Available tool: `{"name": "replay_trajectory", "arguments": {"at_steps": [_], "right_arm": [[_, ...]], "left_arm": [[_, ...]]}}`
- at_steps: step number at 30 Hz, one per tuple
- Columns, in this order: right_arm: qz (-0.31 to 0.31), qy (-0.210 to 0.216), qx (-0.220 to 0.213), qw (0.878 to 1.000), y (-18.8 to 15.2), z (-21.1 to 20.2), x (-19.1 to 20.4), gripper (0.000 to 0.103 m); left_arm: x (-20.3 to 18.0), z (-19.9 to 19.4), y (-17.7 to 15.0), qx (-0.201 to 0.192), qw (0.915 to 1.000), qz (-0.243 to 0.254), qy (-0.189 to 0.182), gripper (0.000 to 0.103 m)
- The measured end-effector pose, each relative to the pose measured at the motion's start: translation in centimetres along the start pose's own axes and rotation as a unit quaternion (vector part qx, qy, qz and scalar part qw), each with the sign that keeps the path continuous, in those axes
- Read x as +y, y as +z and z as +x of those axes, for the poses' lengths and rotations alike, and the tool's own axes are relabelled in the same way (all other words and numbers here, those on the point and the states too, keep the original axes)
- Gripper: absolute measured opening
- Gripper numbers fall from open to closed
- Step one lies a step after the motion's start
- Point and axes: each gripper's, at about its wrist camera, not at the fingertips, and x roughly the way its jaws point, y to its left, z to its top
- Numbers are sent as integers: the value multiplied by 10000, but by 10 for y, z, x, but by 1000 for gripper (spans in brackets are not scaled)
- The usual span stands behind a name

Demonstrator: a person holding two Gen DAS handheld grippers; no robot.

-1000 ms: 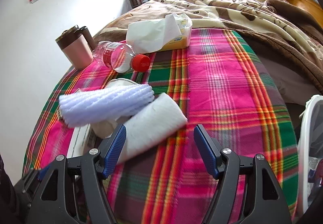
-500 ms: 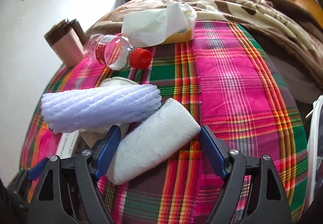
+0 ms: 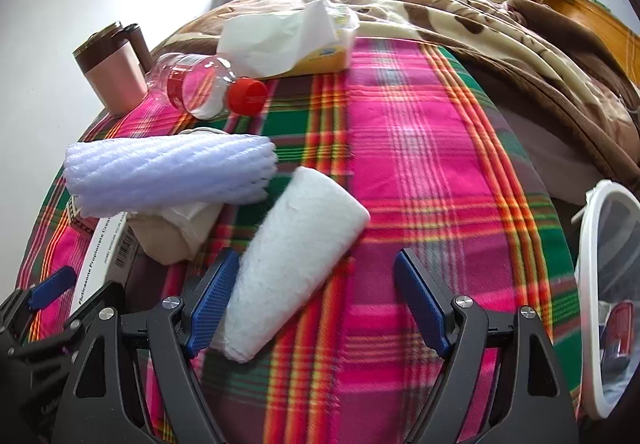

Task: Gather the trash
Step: 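Grasp the purple-and-white Fluticasone cream box with the left tool while the right tool grasps the white paper roll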

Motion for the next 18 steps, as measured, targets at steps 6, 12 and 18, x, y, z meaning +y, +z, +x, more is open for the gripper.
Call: {"name": "replay_trajectory", "arguments": {"at_steps": [6,12,18], "right_arm": [[74,-9,-73,9999,-2,-2,-1,76],[57,123,-134,9998,-6,-6,0,51],[29,262,-175,9995,-10,-10,0,36]], "left_arm": [[-1,0,1,-14,10000,2,-55,82],[-3,-3,1,-52,9999,28,-106,67],[-6,-6,0,-62,9995,66,-287,41]]}}
